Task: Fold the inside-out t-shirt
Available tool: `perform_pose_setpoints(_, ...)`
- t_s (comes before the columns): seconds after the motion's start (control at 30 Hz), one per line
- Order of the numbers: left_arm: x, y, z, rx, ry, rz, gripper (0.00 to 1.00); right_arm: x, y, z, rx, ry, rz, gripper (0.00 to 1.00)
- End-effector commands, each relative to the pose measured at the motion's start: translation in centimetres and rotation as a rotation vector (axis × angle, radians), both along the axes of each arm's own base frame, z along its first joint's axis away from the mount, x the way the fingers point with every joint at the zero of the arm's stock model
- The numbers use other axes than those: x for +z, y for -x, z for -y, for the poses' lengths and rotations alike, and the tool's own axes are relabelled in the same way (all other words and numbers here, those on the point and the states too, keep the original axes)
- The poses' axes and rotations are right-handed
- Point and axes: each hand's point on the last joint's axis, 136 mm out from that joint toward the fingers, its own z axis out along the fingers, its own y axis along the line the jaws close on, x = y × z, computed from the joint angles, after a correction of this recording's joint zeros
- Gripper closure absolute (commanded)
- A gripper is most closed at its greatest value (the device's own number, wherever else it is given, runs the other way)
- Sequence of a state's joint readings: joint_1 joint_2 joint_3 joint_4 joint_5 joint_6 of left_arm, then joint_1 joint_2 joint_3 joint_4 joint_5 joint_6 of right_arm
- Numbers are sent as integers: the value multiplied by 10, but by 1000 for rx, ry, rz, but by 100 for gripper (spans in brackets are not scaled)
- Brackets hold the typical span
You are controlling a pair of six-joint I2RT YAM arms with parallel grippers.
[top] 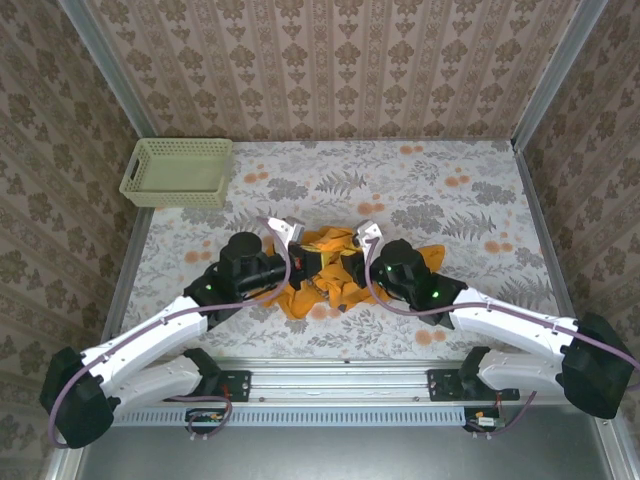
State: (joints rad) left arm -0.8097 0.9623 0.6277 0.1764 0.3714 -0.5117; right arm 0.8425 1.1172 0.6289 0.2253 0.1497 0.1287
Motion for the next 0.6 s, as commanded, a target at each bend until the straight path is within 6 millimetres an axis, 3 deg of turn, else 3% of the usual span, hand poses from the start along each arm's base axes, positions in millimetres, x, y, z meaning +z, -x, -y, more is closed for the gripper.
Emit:
perform_pose_setpoints(0.0, 17, 0, -4, -8, 26, 37, 98, 20, 5, 0, 32, -38, 70, 93)
perform_pose_setpoints(0.07, 14, -5, -8, 14, 15, 29, 97, 19, 9, 3, 33, -36, 58, 100)
perform_pose_setpoints(0.23, 1, -20, -18, 84, -81, 14, 91, 23, 24, 7, 62, -85, 4, 100)
perform_pose_setpoints(0.43, -25, -42, -35, 208, -287, -8, 64, 35, 45, 3, 131, -169, -105, 100)
perform_pose_setpoints(0.57, -32, -39, -42, 247, -399, 39, 53, 45, 47, 3, 134, -204, -186, 100)
